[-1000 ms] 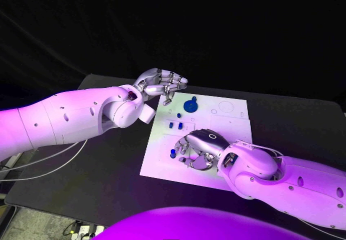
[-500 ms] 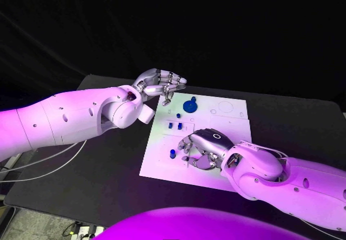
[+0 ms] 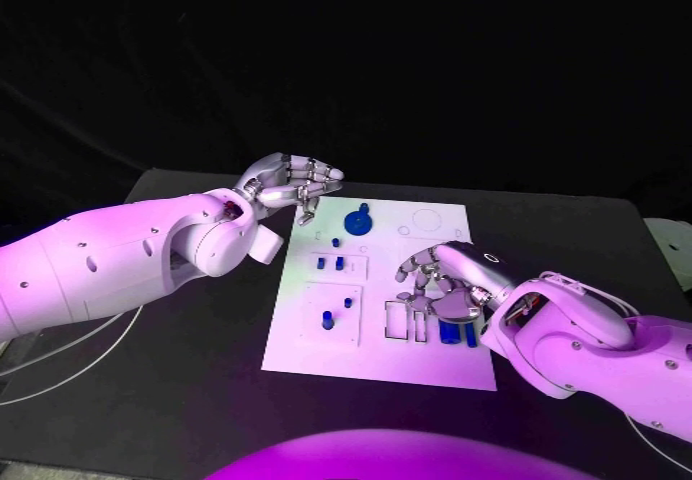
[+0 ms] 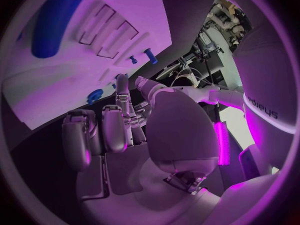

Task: Assemble the parts on the task board

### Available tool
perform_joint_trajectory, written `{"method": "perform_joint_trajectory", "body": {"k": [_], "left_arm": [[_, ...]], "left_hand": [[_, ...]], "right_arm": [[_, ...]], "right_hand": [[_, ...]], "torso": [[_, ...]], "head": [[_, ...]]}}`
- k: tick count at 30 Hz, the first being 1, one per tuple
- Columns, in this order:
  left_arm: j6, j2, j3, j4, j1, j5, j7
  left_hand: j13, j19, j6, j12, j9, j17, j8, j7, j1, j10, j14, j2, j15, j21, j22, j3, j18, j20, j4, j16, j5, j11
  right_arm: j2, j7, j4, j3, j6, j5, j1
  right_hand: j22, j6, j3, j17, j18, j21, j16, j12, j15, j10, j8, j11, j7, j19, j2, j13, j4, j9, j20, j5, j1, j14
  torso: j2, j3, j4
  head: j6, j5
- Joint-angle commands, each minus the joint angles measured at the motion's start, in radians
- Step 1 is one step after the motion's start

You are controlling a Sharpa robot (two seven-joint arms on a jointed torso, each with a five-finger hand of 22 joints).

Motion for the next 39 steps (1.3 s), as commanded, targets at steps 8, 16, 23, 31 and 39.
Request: {"method": "perform_joint_trajectory", "body": {"k": [8,16,23,31,39], "left_arm": [[0.031,-0.014,-0.004,0.011,0.001,0.011,0.035],[0.025,-0.016,-0.007,0.013,0.0,0.015,0.045],[0.023,-0.017,-0.008,0.014,0.0,0.017,0.047],[0.026,-0.016,-0.008,0.014,0.0,0.019,0.045],[0.041,-0.018,-0.008,0.014,0.0,0.032,0.036]], "left_hand": [[0.007,-0.028,-0.014,0.027,0.004,-0.006,0.016,0.019,-0.02,0.0,-0.02,-0.008,-0.002,-0.039,-0.036,-0.019,0.002,0.001,0.016,-0.015,0.001,-0.003],[0.007,-0.03,-0.01,0.033,0.006,-0.007,0.022,0.018,-0.017,0.002,-0.022,-0.004,-0.003,-0.042,-0.039,-0.019,0.002,0.001,0.016,-0.017,0.002,-0.004],[0.007,-0.03,-0.01,0.034,0.006,-0.007,0.024,0.018,-0.016,0.002,-0.022,-0.003,-0.003,-0.042,-0.039,-0.019,0.002,0.001,0.016,-0.017,0.002,-0.004],[0.007,-0.029,-0.009,0.034,0.006,-0.007,0.024,0.017,-0.016,0.002,-0.021,-0.003,-0.003,-0.041,-0.038,-0.019,0.002,0.0,0.016,-0.017,0.002,-0.004],[0.007,-0.03,-0.009,0.035,0.007,-0.007,0.025,0.018,-0.015,0.002,-0.021,-0.002,-0.003,-0.042,-0.039,-0.019,0.002,0.0,0.016,-0.017,0.002,-0.004]], "right_arm": [[-0.174,-0.043,0.059,-0.006,0.044,0.312,0.006],[-0.207,-0.159,0.075,-0.011,0.034,0.213,-0.042],[-0.187,-0.224,0.07,-0.012,0.027,0.155,-0.067],[-0.156,-0.278,0.056,-0.012,0.019,0.135,-0.074],[-0.129,-0.3,0.039,-0.012,0.023,0.122,-0.078]], "right_hand": [[0.246,-0.058,-0.089,0.121,-0.03,0.062,0.096,0.758,-0.018,0.07,0.167,-0.015,-0.018,0.093,0.023,0.794,0.053,0.098,-0.017,0.008,0.005,0.061],[0.263,-0.061,-0.136,0.226,-0.037,0.083,0.155,0.943,-0.016,0.164,0.176,-0.015,-0.019,0.104,0.015,0.988,0.105,0.11,-0.016,-0.002,-0.032,0.077],[0.263,-0.06,-0.177,0.255,-0.037,0.083,0.17,0.959,-0.015,0.171,0.172,-0.014,-0.02,0.104,0.01,1.01,0.111,0.111,-0.015,0.008,-0.069,0.081],[0.263,-0.057,-0.204,0.29,-0.037,0.083,0.186,1.0,-0.015,0.198,0.172,-0.015,-0.021,0.104,0.016,1.052,0.111,0.113,-0.015,0.01,-0.087,0.087],[0.263,-0.057,-0.209,0.291,-0.037,0.083,0.187,0.996,-0.015,0.195,0.172,-0.015,-0.021,0.104,0.018,1.049,0.112,0.113,-0.015,0.011,-0.091,0.087]], "torso": [[-0.012,-0.0063,-0.028],[-0.016,-0.0093,-0.0419],[-0.017,-0.0097,-0.0419],[-0.016,-0.0103,-0.0396],[-0.015,-0.0105,-0.0425]], "head": [[0.011,-0.099],[0.005,-0.138],[0.002,-0.141],[0.0,-0.138],[-0.006,-0.132]]}}
